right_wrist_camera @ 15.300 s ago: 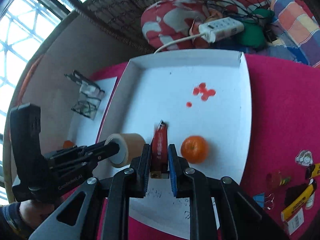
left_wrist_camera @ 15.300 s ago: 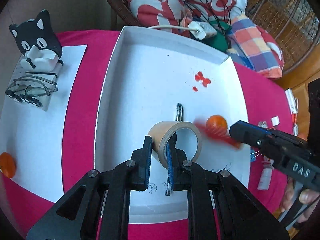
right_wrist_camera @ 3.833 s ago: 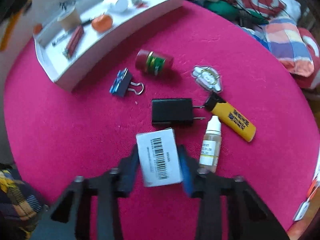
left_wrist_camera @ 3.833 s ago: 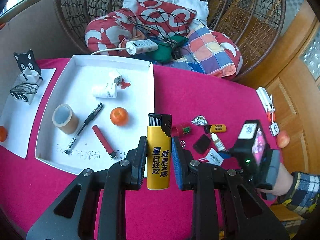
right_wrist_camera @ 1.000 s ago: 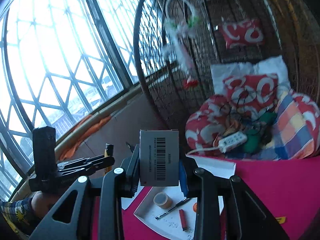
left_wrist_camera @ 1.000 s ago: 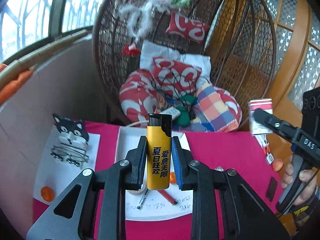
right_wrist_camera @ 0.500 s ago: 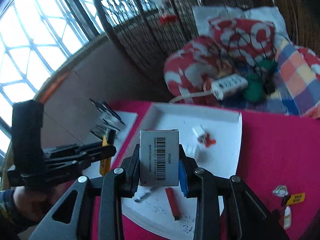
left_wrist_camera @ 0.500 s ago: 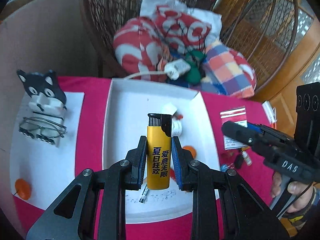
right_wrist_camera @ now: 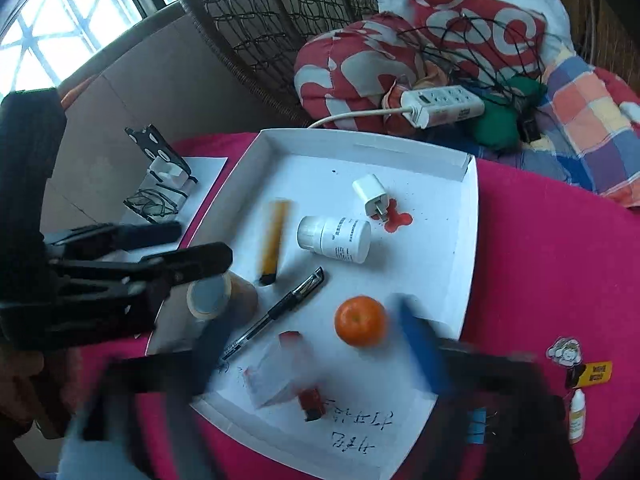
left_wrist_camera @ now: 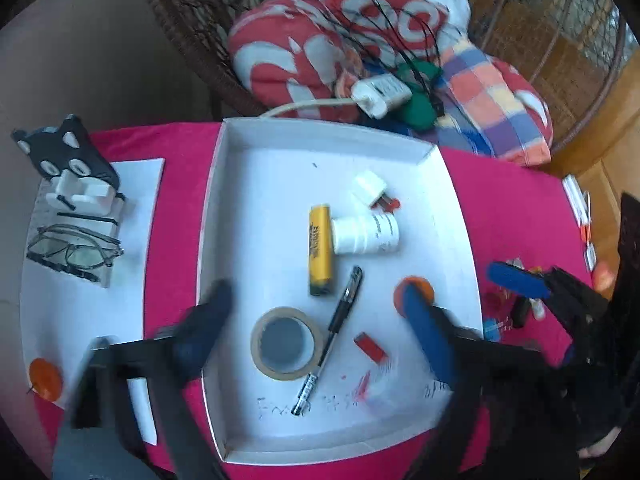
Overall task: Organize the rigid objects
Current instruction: 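Lower into the tray and open both tools, releasing lighter and box, then grasp the red-and-green jar with the left tool while the right tool grasps another yellow lighter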
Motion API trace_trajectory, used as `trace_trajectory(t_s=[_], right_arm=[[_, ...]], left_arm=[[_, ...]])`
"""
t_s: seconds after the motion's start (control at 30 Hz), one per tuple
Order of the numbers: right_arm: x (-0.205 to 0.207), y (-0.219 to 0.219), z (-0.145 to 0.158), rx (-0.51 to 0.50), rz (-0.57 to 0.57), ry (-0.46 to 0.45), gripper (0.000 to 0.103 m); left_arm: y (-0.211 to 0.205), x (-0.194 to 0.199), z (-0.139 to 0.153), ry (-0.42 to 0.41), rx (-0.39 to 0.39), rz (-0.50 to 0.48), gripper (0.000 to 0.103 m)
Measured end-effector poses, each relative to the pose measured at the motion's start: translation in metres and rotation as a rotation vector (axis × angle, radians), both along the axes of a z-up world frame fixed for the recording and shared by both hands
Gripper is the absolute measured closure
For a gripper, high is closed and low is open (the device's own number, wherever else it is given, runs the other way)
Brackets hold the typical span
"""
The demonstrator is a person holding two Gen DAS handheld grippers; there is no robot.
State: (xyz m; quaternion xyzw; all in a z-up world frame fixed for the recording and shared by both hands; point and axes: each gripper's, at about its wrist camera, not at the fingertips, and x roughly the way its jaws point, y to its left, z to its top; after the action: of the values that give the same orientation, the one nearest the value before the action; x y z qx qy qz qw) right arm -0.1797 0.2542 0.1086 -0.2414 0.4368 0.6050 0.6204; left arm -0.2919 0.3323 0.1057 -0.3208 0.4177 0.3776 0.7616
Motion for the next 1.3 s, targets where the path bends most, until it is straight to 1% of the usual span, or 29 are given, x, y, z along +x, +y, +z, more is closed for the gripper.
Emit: trace_trajectory(t_s=[0.03, 0.13, 0.33, 0.43, 0.53, 0.6, 0.83, 1.0, 1.07, 1.13, 1.23, 1.3], right_arm=[[-0.001, -0.001, 0.001, 0.008, 0.005, -0.003, 0.0], [-0.006, -0.003, 0.004, 0.016, 0.016, -0.022, 0.0], [-0.004, -0.015, 0.009, 0.042, -0.004, -0.024, 0.0], [0.005, -0.028, 0.013, 0.059, -0.03, -0.016, 0.0], [0.021, -0.044, 0.02, 0.079, -0.072, -0.02, 0.0], [0.036, -0.057, 0.024, 0.091, -0.112, -0.018, 0.0], [0.11, -0.123, 0.025, 0.079, -0.308, -0.02, 0.0], [0.16, -0.176, 0.019, 0.043, -0.451, 0.015, 0.0], [0.175, -0.195, 0.017, 0.034, -0.49, 0.02, 0.0], [0.187, -0.213, 0.018, 0.03, -0.522, 0.024, 0.0], [0.203, -0.235, 0.018, 0.023, -0.56, 0.025, 0.0], [0.211, -0.248, 0.018, 0.016, -0.582, 0.024, 0.0]], left_arm=[[0.0, -0.004, 0.003, -0.006, 0.015, 0.017, 0.011], [0.001, -0.012, 0.009, -0.027, 0.036, 0.052, 0.011], [-0.005, -0.022, 0.018, -0.059, 0.038, 0.103, 0.011], [-0.013, -0.018, 0.02, -0.065, 0.042, 0.106, 0.011], [-0.025, -0.004, 0.022, -0.073, 0.035, 0.072, 0.011], [-0.034, 0.008, 0.024, -0.07, 0.044, 0.048, 0.011], [-0.069, 0.073, 0.02, -0.044, 0.036, -0.096, 0.011], [-0.096, 0.134, 0.006, 0.026, 0.023, -0.257, 0.011], [-0.104, 0.16, -0.004, 0.049, -0.002, -0.331, 0.011], [-0.11, 0.183, -0.012, 0.087, -0.008, -0.399, 0.011], [-0.118, 0.212, -0.025, 0.149, 0.007, -0.503, 0.011], [-0.123, 0.232, -0.04, 0.218, 0.014, -0.582, 0.011]])
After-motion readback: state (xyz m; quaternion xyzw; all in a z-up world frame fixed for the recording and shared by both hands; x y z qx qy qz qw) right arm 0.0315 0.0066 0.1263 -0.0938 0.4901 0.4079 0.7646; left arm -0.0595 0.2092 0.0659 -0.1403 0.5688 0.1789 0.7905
